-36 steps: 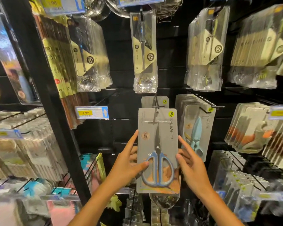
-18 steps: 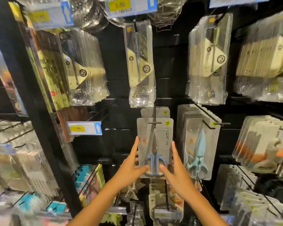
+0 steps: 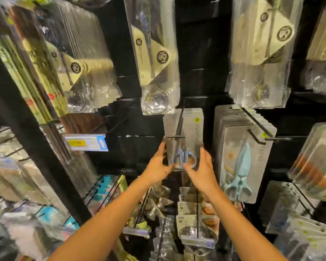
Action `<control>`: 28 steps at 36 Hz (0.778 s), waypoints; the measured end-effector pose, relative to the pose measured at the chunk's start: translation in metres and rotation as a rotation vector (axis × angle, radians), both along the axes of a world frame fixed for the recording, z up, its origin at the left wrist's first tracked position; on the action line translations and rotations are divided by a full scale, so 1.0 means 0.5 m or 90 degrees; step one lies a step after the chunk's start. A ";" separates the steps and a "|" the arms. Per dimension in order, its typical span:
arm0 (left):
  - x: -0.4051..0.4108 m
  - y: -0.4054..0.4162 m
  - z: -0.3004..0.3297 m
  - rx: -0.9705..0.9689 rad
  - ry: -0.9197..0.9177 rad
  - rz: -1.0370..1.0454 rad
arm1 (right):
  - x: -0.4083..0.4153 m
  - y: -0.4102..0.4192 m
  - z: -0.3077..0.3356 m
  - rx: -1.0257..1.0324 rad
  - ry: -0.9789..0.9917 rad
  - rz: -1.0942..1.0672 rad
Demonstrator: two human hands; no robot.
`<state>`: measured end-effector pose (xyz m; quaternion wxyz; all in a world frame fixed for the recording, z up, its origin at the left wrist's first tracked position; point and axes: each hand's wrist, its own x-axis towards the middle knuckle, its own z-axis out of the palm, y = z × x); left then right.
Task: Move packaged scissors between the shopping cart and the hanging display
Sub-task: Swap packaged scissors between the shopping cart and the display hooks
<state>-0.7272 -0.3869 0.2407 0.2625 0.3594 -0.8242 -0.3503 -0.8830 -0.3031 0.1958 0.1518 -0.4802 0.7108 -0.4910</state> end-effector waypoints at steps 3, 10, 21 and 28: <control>0.014 0.004 -0.017 -0.006 -0.032 0.025 | -0.001 0.013 -0.030 0.021 0.002 -0.001; 0.105 0.054 -0.085 -0.049 -0.151 0.024 | 0.040 0.088 -0.104 0.041 0.021 0.046; 0.326 0.200 -0.179 -0.119 -0.173 -0.045 | 0.170 0.217 -0.227 0.147 0.165 0.240; 0.530 0.305 -0.235 -0.149 -0.173 -0.031 | 0.338 0.288 -0.220 0.219 0.207 0.359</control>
